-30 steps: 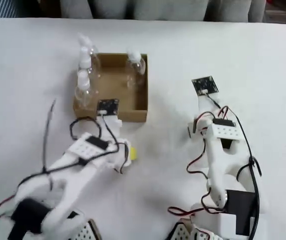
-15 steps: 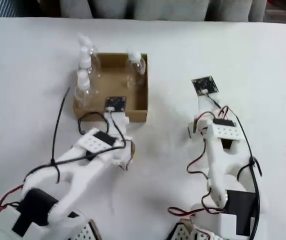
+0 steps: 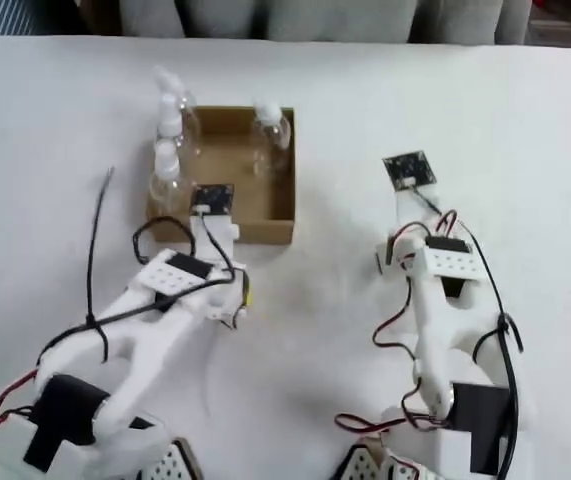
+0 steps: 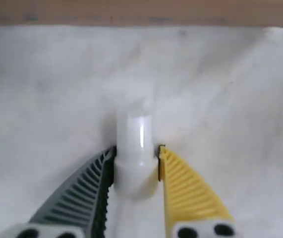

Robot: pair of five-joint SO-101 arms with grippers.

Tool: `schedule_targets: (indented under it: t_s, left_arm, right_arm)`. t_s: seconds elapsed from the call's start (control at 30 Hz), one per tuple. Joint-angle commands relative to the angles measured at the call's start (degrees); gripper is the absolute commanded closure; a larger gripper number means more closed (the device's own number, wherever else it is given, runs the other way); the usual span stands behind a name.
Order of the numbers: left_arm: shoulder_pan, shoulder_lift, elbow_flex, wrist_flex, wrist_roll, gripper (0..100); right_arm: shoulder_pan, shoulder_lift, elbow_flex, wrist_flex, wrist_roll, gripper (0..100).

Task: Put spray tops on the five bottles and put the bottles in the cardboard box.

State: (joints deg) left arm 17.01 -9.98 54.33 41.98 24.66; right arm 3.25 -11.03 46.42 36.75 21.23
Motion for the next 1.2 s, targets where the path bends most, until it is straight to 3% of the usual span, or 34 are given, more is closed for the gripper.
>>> schedule_targets:
  t_s: [0.0,0.23,0.37,0.5,0.6,0.8,0.97,1.17]
  left_arm:
    - [-2.0,-1.4,-2.4,-0.5,-1.0,98]
    - [-2.2,-1.5,-2.7,1.0,-1.1,98]
    - [-2.2,-1.5,-2.7,1.5,-1.1,98]
    - [-2.2,-1.5,-2.7,1.8,-1.1,98]
    - [-2.2,-1.5,-2.7,1.8,-1.1,98]
    - [-2.9,-1.6,-2.7,1.8,-1.1,98]
    - [-5.8,-9.2,1.1,0.7,-4.7,98]
    - [-5.8,-19.2,9.9,-7.9,-7.6,98]
  right_arm:
    - [-2.5,-6.2,-4.0,0.2,0.6,98.1]
    - [-5.3,-12.3,-2.8,-0.7,0.2,98.2]
    - [-6.2,-12.2,2.4,-13.3,-0.9,98.3]
    - [-6.2,-12.8,9.2,-32.4,-8.7,98.4]
    - [-5.9,-12.8,9.8,-39.6,-11.3,98.4]
    - [-6.1,-12.9,7.2,-44.0,-12.0,98.4]
    - [-5.8,-16.5,13.1,-50.0,-25.6,98.5]
    - [-10.5,-26.3,20.4,-52.8,-27.0,98.5]
